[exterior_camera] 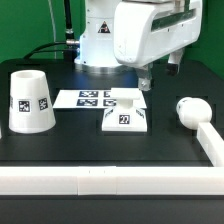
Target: Assemble lamp
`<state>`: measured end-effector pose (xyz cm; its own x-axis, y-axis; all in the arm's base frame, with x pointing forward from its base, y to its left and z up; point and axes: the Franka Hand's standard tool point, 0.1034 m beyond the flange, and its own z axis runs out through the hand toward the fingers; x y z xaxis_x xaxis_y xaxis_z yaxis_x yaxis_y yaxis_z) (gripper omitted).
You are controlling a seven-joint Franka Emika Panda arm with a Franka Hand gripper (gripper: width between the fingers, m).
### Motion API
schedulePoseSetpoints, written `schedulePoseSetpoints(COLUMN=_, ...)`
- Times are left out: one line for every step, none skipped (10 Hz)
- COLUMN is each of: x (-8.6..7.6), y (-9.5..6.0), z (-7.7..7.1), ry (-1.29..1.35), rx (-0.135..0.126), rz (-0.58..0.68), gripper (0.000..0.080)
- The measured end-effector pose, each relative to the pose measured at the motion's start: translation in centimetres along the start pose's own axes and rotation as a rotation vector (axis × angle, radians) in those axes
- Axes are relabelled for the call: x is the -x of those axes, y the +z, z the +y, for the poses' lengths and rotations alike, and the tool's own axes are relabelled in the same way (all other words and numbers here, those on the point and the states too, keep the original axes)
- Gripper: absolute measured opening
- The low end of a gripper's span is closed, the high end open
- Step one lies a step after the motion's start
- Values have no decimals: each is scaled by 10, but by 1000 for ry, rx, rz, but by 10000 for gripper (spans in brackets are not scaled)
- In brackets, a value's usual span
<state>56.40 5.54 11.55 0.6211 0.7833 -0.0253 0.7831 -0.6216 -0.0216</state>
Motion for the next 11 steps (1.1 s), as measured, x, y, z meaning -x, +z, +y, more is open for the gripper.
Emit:
schedulePoseSetpoints(x=0, y=0, z=0, ry=0, rx=0, rz=0, gripper=700)
schedulePoseSetpoints(x=0, y=0, z=0, ry=0, rx=0, rz=0, gripper=700)
schedulePoseSetpoints(x=0, y=0, z=0, ry=0, rx=0, rz=0, gripper=700)
schedulePoseSetpoints(x=0, y=0, z=0, ry=0, rx=0, rz=0, gripper=700)
schedulePoseSetpoints(x=0, y=0, z=0, ry=0, rx=0, rz=0, gripper=700)
schedulePoseSetpoints(x=0, y=0, z=0, ry=0, rx=0, rz=0, gripper=700)
schedulePoseSetpoints(x=5, y=1, z=-1, ry=-22, rx=7, rz=6, gripper=700)
schedulePoseSetpoints(x=25, y=6, z=-8, ry=-44, rx=12, rz=7, gripper=700)
schedulePoseSetpoints(x=48, y=10, z=-15, ry=-58, rx=12, rz=4, gripper=700)
schedulePoseSetpoints(x=66, y=14, z=-20, ry=-61, rx=13, rz=3, gripper=700)
schedulePoseSetpoints(x=79, y=20, z=-23, ry=-51, rx=7, rz=-1, gripper=700)
